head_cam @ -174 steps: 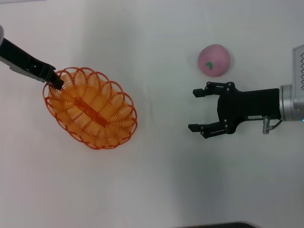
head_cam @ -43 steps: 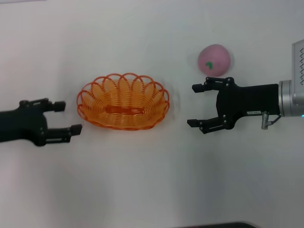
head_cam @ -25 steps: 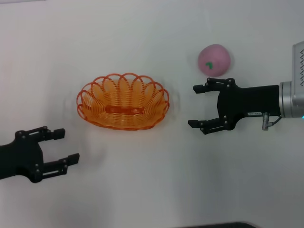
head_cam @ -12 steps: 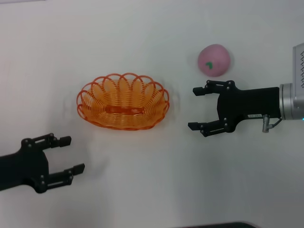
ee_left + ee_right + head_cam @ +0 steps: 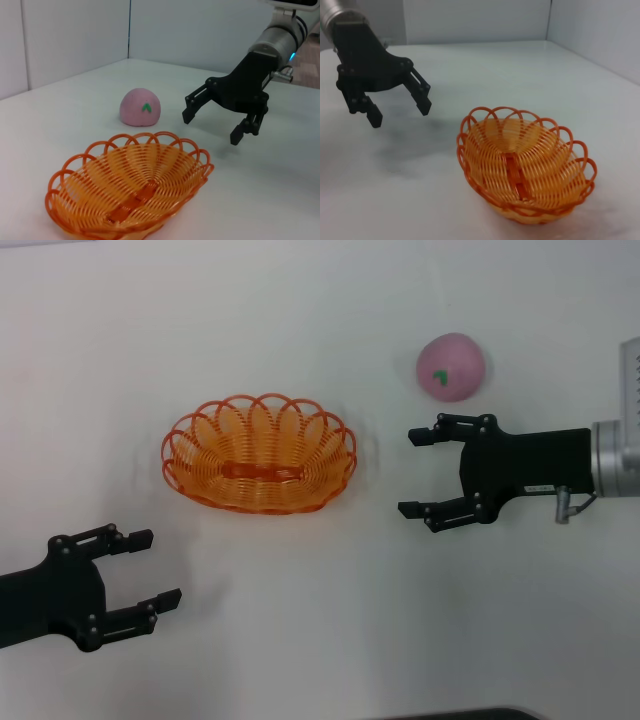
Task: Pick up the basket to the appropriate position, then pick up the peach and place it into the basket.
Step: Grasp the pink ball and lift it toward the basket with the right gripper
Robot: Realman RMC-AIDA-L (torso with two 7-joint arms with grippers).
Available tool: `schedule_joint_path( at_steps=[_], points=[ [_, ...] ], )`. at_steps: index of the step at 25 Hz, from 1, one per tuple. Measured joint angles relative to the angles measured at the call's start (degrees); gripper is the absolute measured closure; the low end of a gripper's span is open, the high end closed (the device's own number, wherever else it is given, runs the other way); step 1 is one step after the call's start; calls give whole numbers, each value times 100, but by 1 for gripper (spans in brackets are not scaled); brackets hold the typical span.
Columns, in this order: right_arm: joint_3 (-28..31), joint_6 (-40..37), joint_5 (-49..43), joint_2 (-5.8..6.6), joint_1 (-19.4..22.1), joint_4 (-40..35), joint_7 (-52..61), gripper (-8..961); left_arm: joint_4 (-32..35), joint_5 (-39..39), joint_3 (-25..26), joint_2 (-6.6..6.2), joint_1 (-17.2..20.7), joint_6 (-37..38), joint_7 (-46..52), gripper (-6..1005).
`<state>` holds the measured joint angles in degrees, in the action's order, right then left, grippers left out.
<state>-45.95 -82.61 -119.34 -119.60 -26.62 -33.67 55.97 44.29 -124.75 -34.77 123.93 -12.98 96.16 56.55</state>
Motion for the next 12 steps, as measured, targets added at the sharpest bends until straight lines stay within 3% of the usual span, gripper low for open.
schedule_joint_path(
  at_steps=[12],
  points=[
    [820, -462, 6, 79, 379, -238, 104, 70, 22, 4, 147, -6, 24, 30, -3, 268]
  ],
)
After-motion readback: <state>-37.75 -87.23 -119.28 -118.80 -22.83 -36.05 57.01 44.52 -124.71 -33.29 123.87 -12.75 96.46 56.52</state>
